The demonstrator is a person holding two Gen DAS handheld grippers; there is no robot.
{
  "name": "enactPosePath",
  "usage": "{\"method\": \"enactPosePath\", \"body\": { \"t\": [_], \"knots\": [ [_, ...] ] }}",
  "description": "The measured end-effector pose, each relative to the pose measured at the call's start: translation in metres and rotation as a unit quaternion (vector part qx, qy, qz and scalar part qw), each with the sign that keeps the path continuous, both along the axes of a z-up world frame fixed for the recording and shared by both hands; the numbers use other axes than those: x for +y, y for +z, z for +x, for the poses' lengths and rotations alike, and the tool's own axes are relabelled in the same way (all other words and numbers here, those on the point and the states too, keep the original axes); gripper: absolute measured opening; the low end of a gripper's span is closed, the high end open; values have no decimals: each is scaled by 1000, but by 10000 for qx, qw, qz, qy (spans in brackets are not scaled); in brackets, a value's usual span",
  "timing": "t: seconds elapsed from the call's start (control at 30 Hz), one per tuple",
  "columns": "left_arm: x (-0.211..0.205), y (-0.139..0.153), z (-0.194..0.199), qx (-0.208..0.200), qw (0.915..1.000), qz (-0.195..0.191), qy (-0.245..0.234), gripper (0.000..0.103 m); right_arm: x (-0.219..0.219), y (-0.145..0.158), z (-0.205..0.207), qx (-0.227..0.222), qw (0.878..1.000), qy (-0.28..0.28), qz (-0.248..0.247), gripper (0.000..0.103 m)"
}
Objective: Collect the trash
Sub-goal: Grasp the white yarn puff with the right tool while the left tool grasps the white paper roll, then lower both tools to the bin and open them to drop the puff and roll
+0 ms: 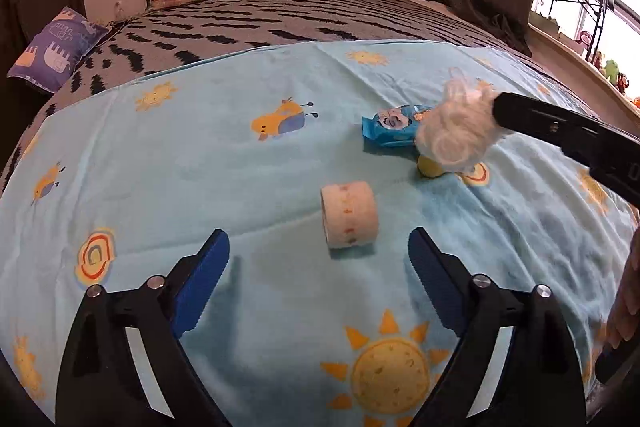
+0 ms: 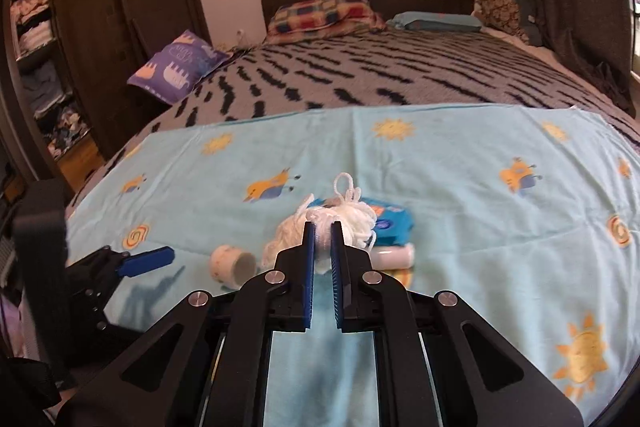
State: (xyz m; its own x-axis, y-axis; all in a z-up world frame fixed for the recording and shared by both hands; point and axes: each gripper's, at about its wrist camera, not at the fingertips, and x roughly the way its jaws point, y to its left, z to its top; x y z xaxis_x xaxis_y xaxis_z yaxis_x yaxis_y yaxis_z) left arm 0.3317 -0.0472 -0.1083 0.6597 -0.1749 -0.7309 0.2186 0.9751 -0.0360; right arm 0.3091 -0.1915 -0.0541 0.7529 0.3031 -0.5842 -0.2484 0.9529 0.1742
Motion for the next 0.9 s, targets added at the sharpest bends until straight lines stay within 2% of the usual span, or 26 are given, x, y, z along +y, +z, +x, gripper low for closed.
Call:
{"method": "enactPosePath", "body": {
  "t": [0.03,0.13,0.17,0.2,0.27,0.43,0.9],
  "knots": [
    [-2,-1,5,38,10000,-37,-2,76,-4,2,-1,-27,10000,-24,2,9],
    [-5,-3,15,132,9998,-109,-48,54,-9,3,-3,-49,10000,-41,-27,9],
    [-7,-3,17,161,9998,-120,-93,39,-10,3,-5,-43,10000,-33,-37,9],
    [-8,-3,16,166,9997,-112,-112,30,-9,2,-6,-36,10000,-20,-41,9],
    [-9,-2,12,134,9998,-106,-133,24,-9,1,-12,-6,10000,12,-37,9],
    [-4,5,-11,82,9997,-148,-153,23,-5,8,-40,-119,9998,108,-150,9],
    [11,31,-156,-157,9979,-403,-491,23,-19,22,-150,-198,9995,-26,-259,9]
  ]
}}
